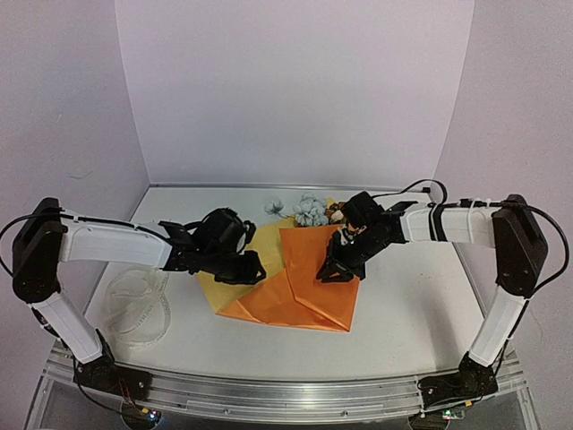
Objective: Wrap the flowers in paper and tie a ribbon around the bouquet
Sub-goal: Press the fold line of the 2/3-folded wrapping paper.
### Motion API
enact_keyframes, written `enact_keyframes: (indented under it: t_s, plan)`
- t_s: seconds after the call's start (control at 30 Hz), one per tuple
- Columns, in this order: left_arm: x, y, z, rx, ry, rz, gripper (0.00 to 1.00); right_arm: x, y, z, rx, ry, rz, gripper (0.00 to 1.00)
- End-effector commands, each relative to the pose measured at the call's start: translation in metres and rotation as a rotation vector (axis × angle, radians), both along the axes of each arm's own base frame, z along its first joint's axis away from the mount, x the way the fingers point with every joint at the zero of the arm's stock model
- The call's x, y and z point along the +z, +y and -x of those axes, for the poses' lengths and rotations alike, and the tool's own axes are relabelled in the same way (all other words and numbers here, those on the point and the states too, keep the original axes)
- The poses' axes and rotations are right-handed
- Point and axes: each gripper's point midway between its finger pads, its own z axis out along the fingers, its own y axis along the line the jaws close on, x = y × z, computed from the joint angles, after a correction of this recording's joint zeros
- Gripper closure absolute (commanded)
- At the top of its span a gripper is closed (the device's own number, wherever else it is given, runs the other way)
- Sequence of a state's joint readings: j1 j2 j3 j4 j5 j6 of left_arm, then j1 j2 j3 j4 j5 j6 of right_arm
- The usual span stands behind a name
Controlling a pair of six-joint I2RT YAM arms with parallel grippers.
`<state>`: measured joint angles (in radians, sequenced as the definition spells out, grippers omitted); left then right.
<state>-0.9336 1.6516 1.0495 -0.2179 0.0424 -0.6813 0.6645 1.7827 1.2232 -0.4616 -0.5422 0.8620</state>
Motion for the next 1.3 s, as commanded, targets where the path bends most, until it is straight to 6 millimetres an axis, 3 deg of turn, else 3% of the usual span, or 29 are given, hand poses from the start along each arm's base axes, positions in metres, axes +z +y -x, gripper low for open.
enact_keyframes:
  t_s: [0.0, 0.2, 0.3, 0.43, 0.53, 0.63, 1.0, 1.1, 1.27]
  plan:
    - [-0.013, 0.054, 0.017, 0.149, 0.091, -0.025, 0.71, -0.003, 0.025, 0.000, 0.028, -0.051, -0.001, 0.87]
    - [-0.023, 0.105, 0.034, 0.296, 0.130, -0.053, 0.56, -0.017, 0.044, 0.003, 0.032, -0.024, -0.011, 0.88]
    - [-0.029, 0.111, 0.039, 0.320, 0.147, -0.013, 0.53, -0.022, 0.052, 0.007, 0.042, -0.019, -0.006, 0.88]
    - [-0.019, 0.091, 0.042, 0.232, 0.134, 0.096, 0.51, -0.033, 0.057, 0.008, 0.036, 0.002, 0.000, 0.89]
    - [0.001, 0.073, 0.036, 0.152, 0.073, 0.154, 0.54, -0.040, 0.060, 0.007, 0.031, 0.013, 0.003, 0.89]
    - [0.008, 0.054, 0.036, 0.061, 0.049, 0.179, 0.58, -0.045, 0.065, 0.009, 0.033, 0.021, 0.007, 0.89]
    - [-0.035, -0.004, 0.044, -0.123, 0.109, 0.107, 0.66, -0.070, 0.067, 0.012, 0.012, 0.050, 0.034, 0.90]
    - [-0.052, -0.004, 0.046, -0.121, 0.144, 0.076, 0.69, -0.077, 0.066, 0.013, 0.010, 0.061, 0.045, 0.90]
    - [-0.077, 0.017, 0.060, -0.084, 0.201, 0.021, 0.71, -0.084, 0.063, 0.015, 0.007, 0.067, 0.061, 0.90]
